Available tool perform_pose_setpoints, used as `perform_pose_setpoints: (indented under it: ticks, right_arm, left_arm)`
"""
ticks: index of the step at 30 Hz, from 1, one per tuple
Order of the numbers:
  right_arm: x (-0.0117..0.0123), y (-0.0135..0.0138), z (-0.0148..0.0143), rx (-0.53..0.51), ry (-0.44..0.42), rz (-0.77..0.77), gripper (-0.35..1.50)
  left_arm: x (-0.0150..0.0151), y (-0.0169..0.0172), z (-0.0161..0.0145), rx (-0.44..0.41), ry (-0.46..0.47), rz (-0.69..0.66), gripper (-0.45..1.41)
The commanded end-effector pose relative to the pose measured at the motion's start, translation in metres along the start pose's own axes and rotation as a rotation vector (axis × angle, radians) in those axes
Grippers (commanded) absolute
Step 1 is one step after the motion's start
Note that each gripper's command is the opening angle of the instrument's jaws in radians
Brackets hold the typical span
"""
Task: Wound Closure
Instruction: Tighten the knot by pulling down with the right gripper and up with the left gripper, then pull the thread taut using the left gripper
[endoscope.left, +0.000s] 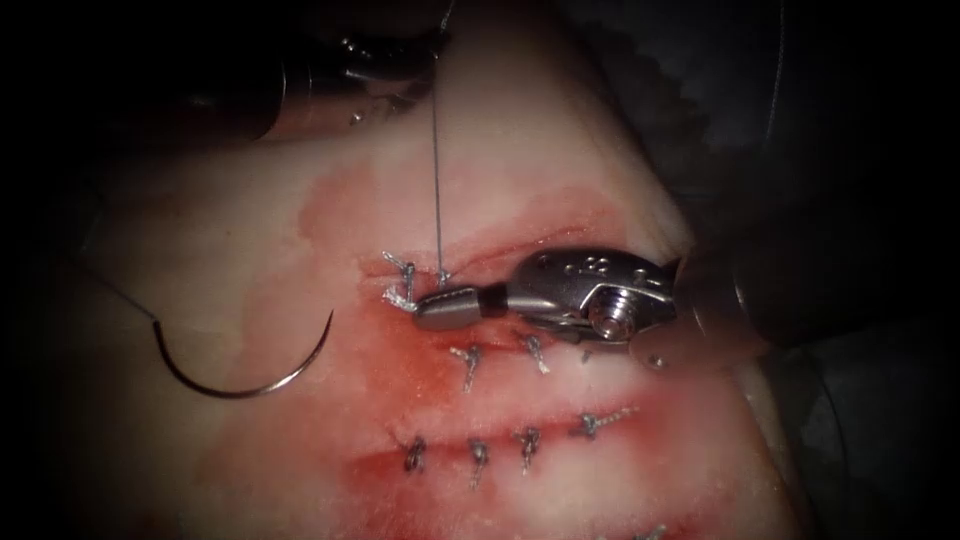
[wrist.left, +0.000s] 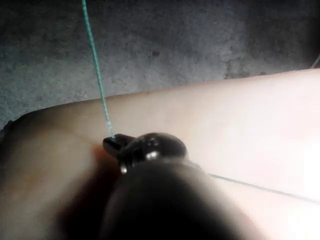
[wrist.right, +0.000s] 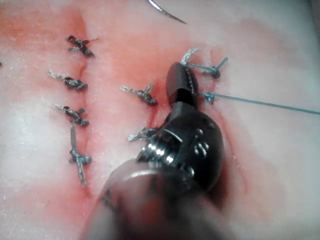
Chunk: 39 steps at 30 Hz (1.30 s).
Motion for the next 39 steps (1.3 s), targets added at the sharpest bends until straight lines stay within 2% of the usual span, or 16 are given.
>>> perform_pose_setpoints:
  ticks: [1,33,35,36,37,38,39]
  right_arm:
    - [0.0002,-0.0002,0.0007,-0.012,0.005,-0.004,-0.35]
    - [0.0005,0.0007,0.0009,-0.019,0.02,-0.007,-0.35]
    - [0.0003,0.0006,0.0008,0.051,-0.016,-0.005,-0.35]
    - [0.0001,0.0005,0.0005,0.102,-0.041,-0.043,-0.2]
    - [-0.0004,0.0004,0.0,0.187,-0.074,-0.136,0.49]
    - [-0.0008,0.0004,-0.0006,0.239,-0.092,-0.173,0.72]
    - [-0.0013,0.0005,-0.0013,0.28,-0.11,-0.172,0.84]
  left_arm:
    - [-0.0007,-0.0002,0.0009,-0.002,-0.004,-0.003,-0.45]
    - [-0.0013,0.0001,0.0008,0.026,-0.005,-0.001,-0.45]
    - [-0.0015,0.0,0.0008,0.048,-0.007,-0.003,-0.45]
    - [-0.0018,-0.0002,0.0004,0.064,-0.024,-0.005,-0.45]
    - [-0.0021,-0.0003,-0.0002,0.067,-0.032,-0.002,-0.45]
    - [-0.0026,-0.0005,-0.0009,0.079,-0.031,-0.022,-0.45]
    - [-0.0031,-0.0008,-0.0016,0.095,-0.025,-0.05,-0.45]
